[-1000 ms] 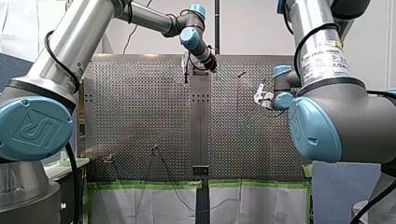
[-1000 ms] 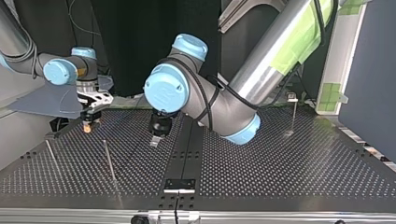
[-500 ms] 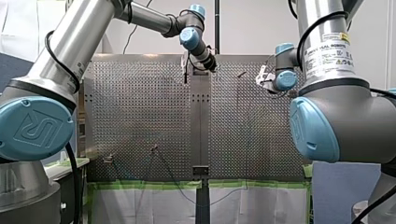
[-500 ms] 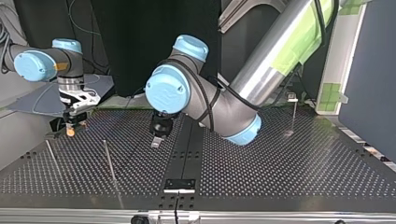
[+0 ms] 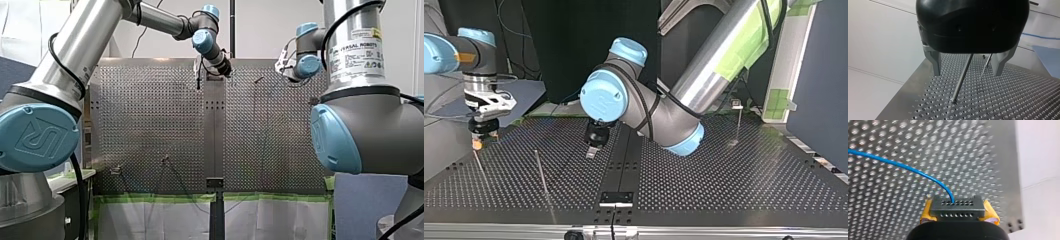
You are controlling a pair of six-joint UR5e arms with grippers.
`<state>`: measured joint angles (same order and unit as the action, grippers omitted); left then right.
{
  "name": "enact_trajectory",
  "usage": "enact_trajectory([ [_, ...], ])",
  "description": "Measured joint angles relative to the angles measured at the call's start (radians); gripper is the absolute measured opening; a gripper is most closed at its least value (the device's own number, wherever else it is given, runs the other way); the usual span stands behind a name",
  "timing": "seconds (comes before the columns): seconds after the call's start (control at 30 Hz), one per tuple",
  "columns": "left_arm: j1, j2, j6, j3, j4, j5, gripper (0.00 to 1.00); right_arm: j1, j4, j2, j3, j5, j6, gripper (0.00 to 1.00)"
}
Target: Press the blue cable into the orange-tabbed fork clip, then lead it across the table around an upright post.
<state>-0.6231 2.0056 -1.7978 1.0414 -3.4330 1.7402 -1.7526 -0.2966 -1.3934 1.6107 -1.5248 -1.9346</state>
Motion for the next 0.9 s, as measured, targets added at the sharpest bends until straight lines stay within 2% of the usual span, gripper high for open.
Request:
enact_trajectory([
  [0.2, -0.001, 0.000, 0.000, 0.000, -0.001, -0.003, 0.98, 0.001, 0.000, -0.056, 0.000, 0.000, 0.001, 0.00],
  [0.5, -0.010, -0.002, -0.005, 0.001, -0.056, -0.023, 0.98, 0.001, -0.004, -0.066, -0.002, 0.006, 0.007, 0.00],
  [0.73, -0.016, -0.008, -0.048, 0.000, -0.122, -0.087, 0.98, 0.002, -0.007, -0.066, -0.012, 0.029, 0.009, 0.00],
  [0.9, -0.024, -0.009, -0.094, 0.001, -0.125, -0.135, 0.98, -0.001, -0.007, -0.066, -0.020, 0.051, 0.013, 0.00],
])
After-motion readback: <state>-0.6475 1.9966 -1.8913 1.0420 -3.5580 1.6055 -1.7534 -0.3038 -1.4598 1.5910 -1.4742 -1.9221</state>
